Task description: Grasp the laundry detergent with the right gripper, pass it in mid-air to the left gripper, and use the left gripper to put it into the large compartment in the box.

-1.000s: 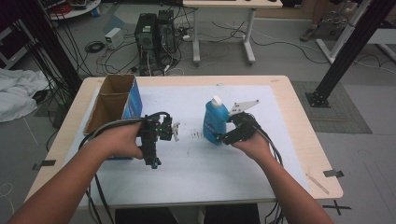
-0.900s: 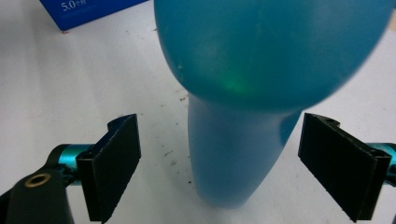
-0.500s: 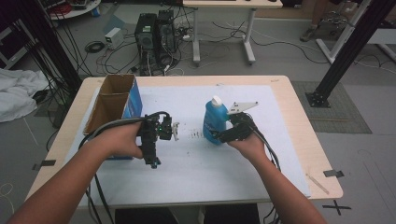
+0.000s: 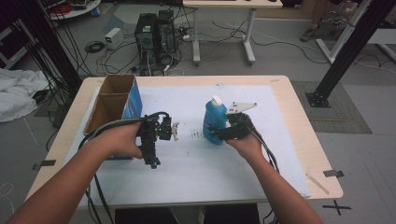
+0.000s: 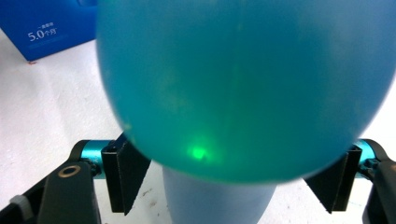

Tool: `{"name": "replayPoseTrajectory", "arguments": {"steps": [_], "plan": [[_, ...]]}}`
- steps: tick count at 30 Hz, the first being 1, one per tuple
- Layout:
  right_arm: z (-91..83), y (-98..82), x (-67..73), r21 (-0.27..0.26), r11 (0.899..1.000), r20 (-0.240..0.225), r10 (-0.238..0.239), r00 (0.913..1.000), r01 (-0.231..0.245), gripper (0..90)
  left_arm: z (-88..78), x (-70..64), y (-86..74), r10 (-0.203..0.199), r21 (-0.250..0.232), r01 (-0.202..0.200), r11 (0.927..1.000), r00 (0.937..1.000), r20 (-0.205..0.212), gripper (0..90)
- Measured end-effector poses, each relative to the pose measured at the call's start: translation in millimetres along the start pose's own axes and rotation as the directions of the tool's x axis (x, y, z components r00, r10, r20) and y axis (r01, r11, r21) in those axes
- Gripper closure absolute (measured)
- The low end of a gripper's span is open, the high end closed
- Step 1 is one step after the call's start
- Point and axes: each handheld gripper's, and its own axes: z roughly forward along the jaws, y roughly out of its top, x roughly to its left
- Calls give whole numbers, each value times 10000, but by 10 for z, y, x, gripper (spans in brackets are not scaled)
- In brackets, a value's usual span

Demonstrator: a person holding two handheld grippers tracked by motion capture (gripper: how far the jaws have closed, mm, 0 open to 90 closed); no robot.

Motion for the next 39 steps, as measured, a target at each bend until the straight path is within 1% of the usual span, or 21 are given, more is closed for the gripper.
{"name": "replayPoseTrajectory", "arguments": {"steps": [6,7,14,15,22,25,28,32,39], "plan": [[13,-2,1,24,10000,105,-56,9999,56,258,4,0,3,-1,-4,1,10000,10000,19,17],[12,-3,-4,-27,10000,156,-41,9999,42,278,4,2,0,-21,10,21,10000,10000,16,17],[28,-1,-5,-82,10000,144,-26,9999,27,294,12,7,-6,13,12,-13,10000,10000,23,17],[41,-5,-2,-83,10000,176,-25,9998,26,313,14,8,-5,-15,5,15,10000,10000,28,17],[57,0,14,-142,9999,178,-40,9998,42,339,16,12,-5,17,-34,-17,10000,10000,30,17],[51,5,15,-182,9998,213,-117,9997,121,363,20,18,-11,29,1,-29,10000,10000,13,16],[46,11,13,-298,9995,162,-32,9999,36,377,25,16,-11,-7,-5,7,10000,10000,19,16],[52,15,18,-340,9994,202,-71,9998,78,407,18,9,-5,11,10,-11,10000,10000,37,17],[50,13,32,-373,9993,279,-44,9996,55,429,11,3,4,22,36,-22,10000,10000,27,16]]}}
